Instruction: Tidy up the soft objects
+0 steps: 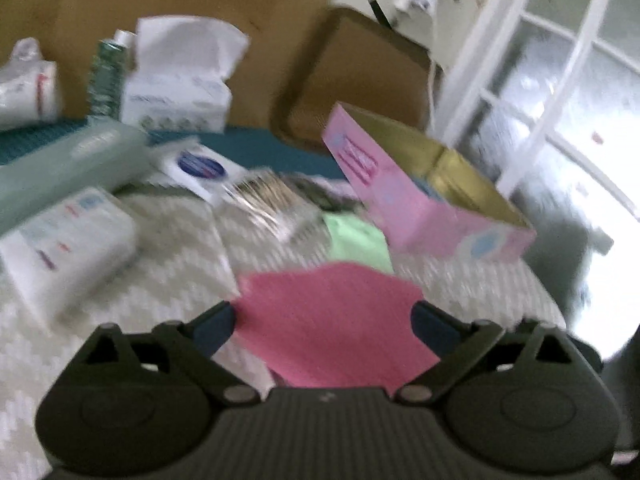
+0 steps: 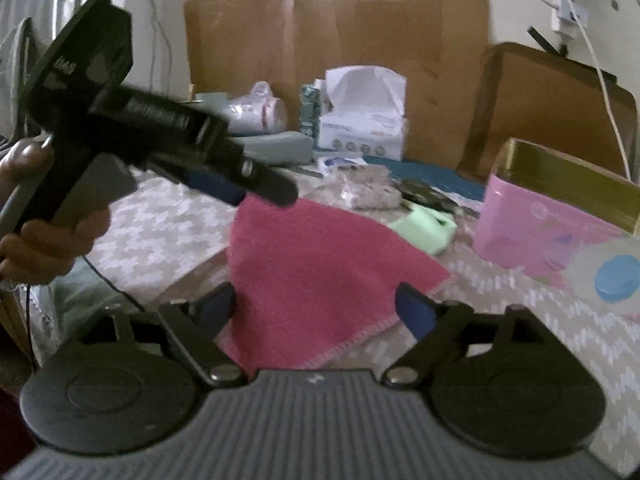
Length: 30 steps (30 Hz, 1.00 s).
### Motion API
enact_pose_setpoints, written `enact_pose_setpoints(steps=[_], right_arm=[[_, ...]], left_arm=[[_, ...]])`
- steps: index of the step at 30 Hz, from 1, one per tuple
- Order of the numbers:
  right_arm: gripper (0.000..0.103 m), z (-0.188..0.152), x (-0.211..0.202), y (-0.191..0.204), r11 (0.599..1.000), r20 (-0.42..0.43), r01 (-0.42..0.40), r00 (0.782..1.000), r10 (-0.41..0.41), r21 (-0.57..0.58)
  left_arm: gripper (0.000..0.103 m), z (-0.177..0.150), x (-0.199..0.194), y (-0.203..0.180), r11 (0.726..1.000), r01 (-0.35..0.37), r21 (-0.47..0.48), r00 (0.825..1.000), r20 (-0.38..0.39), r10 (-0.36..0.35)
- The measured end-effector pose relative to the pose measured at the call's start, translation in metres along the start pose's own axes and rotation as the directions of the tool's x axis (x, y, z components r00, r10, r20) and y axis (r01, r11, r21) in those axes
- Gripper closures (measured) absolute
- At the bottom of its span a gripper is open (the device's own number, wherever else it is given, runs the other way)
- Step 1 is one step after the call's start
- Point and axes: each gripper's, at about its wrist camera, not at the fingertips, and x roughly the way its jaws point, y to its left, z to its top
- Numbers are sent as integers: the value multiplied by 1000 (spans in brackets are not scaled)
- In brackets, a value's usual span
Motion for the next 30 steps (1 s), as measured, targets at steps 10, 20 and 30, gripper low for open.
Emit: enact_pose_setpoints(steps=[10,20,30], right_arm=[[85,8,22,-6,992,22,-111,994,110,66],[86,51,-9,-61,965,326,232,909,-261,124],[77,43,17,-193,761,156,578,756,-635,295]], left_arm=[[68,-2,5,-27,996,57,68,996,-67,-53],[66,87,9,-109,953,93,288,980,143,-139],[35,127,128,-171,951,60,303,992,89,-91]])
